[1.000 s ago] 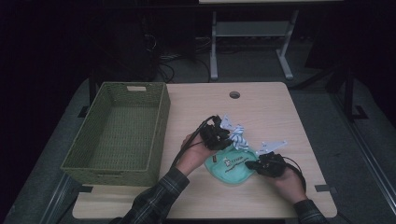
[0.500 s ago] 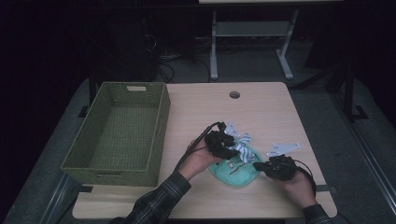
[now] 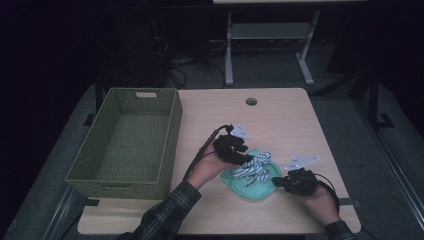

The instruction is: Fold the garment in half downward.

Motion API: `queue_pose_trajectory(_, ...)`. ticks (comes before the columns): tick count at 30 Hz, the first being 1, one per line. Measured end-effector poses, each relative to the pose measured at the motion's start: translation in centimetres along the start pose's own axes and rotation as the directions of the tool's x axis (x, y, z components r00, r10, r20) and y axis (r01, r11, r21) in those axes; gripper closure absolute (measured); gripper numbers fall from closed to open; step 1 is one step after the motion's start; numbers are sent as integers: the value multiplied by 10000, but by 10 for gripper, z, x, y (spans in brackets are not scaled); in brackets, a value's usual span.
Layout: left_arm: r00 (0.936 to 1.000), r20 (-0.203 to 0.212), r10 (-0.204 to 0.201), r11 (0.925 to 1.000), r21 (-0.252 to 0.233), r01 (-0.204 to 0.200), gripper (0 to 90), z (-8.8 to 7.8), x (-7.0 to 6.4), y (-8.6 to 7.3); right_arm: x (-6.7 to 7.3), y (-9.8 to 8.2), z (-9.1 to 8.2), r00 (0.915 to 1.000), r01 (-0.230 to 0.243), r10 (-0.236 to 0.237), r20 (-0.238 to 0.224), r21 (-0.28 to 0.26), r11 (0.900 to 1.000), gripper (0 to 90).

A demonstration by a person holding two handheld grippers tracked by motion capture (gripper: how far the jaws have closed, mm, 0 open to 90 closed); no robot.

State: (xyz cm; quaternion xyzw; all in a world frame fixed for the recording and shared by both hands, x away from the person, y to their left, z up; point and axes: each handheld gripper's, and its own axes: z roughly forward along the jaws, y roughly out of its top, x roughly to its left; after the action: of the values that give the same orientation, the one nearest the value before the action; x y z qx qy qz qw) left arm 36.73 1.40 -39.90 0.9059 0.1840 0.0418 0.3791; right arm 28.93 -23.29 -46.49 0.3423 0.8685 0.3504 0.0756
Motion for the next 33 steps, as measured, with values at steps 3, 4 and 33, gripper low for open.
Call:
queue_pose_trajectory(3, 9994, 320, -150, 9998, 170, 145, 571, 9, 0, -2, 0, 0, 1, 10000, 30, -31, 23, 50, 10000, 888)
queue_pose_trajectory(4, 9992, 365, -131, 9996, 251, 122, 572, 13, -1, -2, 0, 0, 1, 10000, 6, -6, 14, 59, 10000, 888)
queue_pose_trajectory(33, 9997, 174, -147, 9999, -8, 147, 890, -17, 10, 1, 11, 22, 1, 9993, 239, -257, -273, -641, 9977, 896)
